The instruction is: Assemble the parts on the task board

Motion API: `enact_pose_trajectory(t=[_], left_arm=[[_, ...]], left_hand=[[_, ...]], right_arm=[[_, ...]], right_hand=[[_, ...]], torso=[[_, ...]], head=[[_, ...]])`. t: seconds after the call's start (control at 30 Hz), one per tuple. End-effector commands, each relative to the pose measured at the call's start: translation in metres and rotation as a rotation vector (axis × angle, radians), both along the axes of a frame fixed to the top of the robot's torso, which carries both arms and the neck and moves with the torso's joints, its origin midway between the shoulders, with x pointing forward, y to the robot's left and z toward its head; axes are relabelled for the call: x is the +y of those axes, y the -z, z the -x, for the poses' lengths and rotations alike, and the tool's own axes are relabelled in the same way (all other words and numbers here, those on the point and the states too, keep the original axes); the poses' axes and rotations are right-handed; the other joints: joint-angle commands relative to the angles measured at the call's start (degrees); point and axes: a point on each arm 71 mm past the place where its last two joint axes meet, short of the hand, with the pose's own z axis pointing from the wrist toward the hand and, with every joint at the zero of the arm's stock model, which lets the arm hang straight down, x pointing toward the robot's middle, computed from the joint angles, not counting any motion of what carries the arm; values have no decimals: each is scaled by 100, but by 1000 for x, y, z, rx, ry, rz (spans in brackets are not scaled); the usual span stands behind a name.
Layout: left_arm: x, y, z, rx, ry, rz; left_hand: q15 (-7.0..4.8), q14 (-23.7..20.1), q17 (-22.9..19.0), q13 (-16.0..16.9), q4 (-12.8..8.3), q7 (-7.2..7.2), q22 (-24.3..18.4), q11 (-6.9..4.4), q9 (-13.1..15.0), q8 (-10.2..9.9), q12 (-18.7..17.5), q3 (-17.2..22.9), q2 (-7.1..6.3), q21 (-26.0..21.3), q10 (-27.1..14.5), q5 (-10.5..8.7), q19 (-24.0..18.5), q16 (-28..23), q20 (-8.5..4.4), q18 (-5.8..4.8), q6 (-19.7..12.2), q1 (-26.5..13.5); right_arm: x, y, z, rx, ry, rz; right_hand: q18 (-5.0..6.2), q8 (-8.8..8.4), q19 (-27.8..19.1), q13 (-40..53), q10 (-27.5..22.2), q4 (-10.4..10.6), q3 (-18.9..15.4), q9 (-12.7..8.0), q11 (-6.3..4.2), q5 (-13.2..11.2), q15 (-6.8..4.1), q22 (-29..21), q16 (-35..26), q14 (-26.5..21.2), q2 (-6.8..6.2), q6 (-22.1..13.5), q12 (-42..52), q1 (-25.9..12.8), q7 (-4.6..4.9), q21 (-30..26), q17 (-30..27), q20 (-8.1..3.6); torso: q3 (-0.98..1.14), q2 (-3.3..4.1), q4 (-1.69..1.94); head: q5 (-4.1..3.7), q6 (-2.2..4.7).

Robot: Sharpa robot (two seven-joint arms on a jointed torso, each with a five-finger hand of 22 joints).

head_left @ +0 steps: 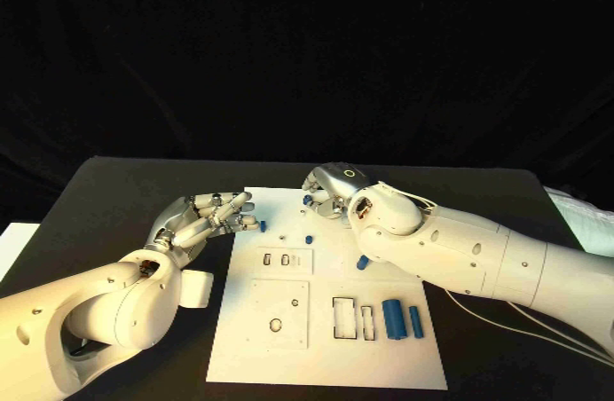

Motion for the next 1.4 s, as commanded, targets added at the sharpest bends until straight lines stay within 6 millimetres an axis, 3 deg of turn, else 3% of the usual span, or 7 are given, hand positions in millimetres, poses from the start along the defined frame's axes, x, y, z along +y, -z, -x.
enact_pose_trajectory(t=[0.03, 0.27, 0.43, 0.57, 0.7, 0.97, 1.4], left_arm=[[-1, -1, 0, -5, 12, 9], [0, -1, -1, -5, 26, 7], [-5, -1, 0, -16, 73, 1], [-9, -2, 1, -16, 104, 4], [-13, -2, 1, -16, 121, 5], [-18, -1, 0, -15, 122, -8], [-21, 0, -1, -14, 120, -15]], left_hand=[[27, -19, 5, -8, -31, 18, -7, -10, -9, -24, -22, -2, -10, -20, -45, -23, -5, -14, 50, 66, -7, 59], [29, -22, 11, -10, -41, 12, -11, -8, -9, -30, -31, -4, -11, -23, -59, -23, -7, -23, 52, 65, -14, 65], [33, -31, 18, -13, -49, 9, -16, -7, -9, -38, -43, -7, -9, -29, -80, -25, -13, -38, 55, 64, -25, 66], [35, -39, 20, -12, -55, 7, -19, -9, -8, -38, -43, -5, -2, -34, -81, -24, -18, -47, 56, 64, -22, 71], [35, -44, 24, -10, -66, 4, -23, -12, -5, -34, -39, 1, 7, -38, -74, -22, -23, -57, 58, 64, -13, 82], [34, -45, 27, -8, -72, 2, -25, -14, -3, -32, -36, 3, 11, -40, -68, -22, -25, -61, 58, 65, -8, 88], [33, -45, 28, -8, -74, 1, -26, -15, -3, -31, -35, 3, 11, -40, -64, -22, -25, -63, 58, 65, -5, 90]], right_arm=[[0, -2, 2, -6, -1, -4], [-25, -16, 16, -2, 29, -69], [-58, -21, 26, 86, 99, -112], [-79, -21, 31, 163, 151, -140], [-94, -18, 32, 218, 192, -144], [-107, -13, 29, 261, 230, -132], [-102, -9, 25, 262, 229, -141]], right_hand=[[61, 10, -21, 13, -10, 10, -45, 9, -9, 1, -3, -2, -12, -17, -11, -8, 22, 26, 10, -22, 1, 2], [19, 27, 147, 56, 500, 168, -44, 25, -88, 29, -55, 242, 230, 95, 19, 136, 172, -19, -15, 126, 296, -30], [-53, 18, 411, 288, 1353, 521, -454, 15, -245, 135, -177, 683, 695, 234, -255, -10, 552, -337, -43, 400, 889, -133], [-182, 21, 756, 896, 2056, 819, -1395, 19, -388, 692, -296, 1339, 1281, 350, -334, -160, 1241, -328, -172, 783, 1703, -255], [-322, 46, 1062, 3705, 1803, 1419, -2733, 33, -372, 1004, -303, 2095, 1969, 416, -36, -270, 3827, 246, -230, 1235, 2670, -249], [-400, 38, 1263, 5897, 1816, 1594, -2913, 28, -332, 1075, -220, 2617, 2356, 486, -10, -286, 5828, 319, -116, 1507, 3360, -186], [-449, 91, 1390, 6517, 1930, 1572, -2852, 42, -334, 1150, -219, 2884, 2506, 526, 152, -167, 6388, 371, -135, 1641, 3641, -174]], torso=[[4, 3, -5], [13, -8, -48], [43, -25, -129], [84, -19, -215], [120, -23, -265], [193, -30, -312], [180, -35, -292]], head=[[6, 1], [-28, 55], [-4, 102], [7, 138], [12, 159], [23, 144], [3, 99]])
